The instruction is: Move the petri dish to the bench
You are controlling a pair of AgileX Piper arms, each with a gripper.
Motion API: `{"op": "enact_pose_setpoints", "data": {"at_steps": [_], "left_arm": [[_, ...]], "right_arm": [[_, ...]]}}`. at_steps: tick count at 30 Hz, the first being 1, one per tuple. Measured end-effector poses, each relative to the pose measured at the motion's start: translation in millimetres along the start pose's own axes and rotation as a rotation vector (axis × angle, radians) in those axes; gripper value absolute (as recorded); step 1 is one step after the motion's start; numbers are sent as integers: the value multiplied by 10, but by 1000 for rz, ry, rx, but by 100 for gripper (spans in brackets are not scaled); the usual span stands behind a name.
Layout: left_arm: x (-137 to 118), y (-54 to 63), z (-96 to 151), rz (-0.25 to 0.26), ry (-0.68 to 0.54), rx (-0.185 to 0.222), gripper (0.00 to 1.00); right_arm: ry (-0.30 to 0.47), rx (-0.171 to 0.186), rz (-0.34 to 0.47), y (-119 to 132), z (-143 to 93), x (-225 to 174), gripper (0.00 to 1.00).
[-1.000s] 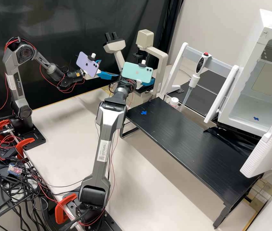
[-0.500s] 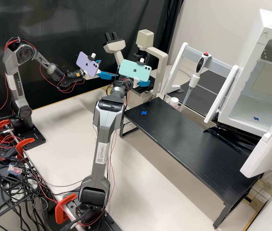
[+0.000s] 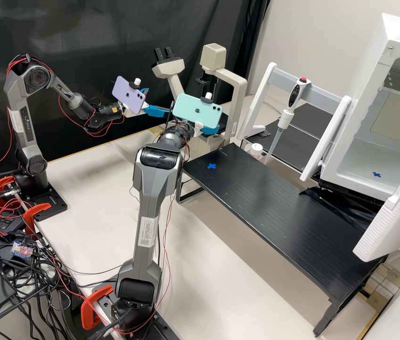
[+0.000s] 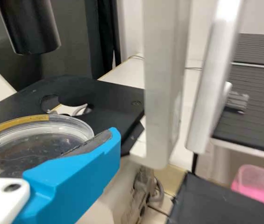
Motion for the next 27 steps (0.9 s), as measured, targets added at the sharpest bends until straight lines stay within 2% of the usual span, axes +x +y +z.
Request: {"op": "enact_pose_setpoints", "data": {"at_steps": [4, 6, 9, 14, 17, 19, 27], "left_arm": [[0, 0, 0, 0, 0, 0, 100], [0, 0, 0, 0, 0, 0, 100], [0, 0, 0, 0, 0, 0, 100], [0, 0, 0, 0, 0, 0, 100], [0, 0, 0, 0, 0, 0, 100], [0, 0, 0, 0, 0, 0, 100], [0, 0, 0, 0, 0, 0, 100]], "right_arm": [[-1, 1, 16, 15, 73, -167, 0], [5, -10, 29, 34, 101, -264, 0], [17, -41, 84, 105, 158, -468, 0], [32, -52, 205, 262, 229, -839, 0], [38, -55, 249, 307, 261, -975, 0], [49, -72, 269, 301, 273, -1055, 0], [15, -126, 209, 53, 509, -1289, 0]]}}
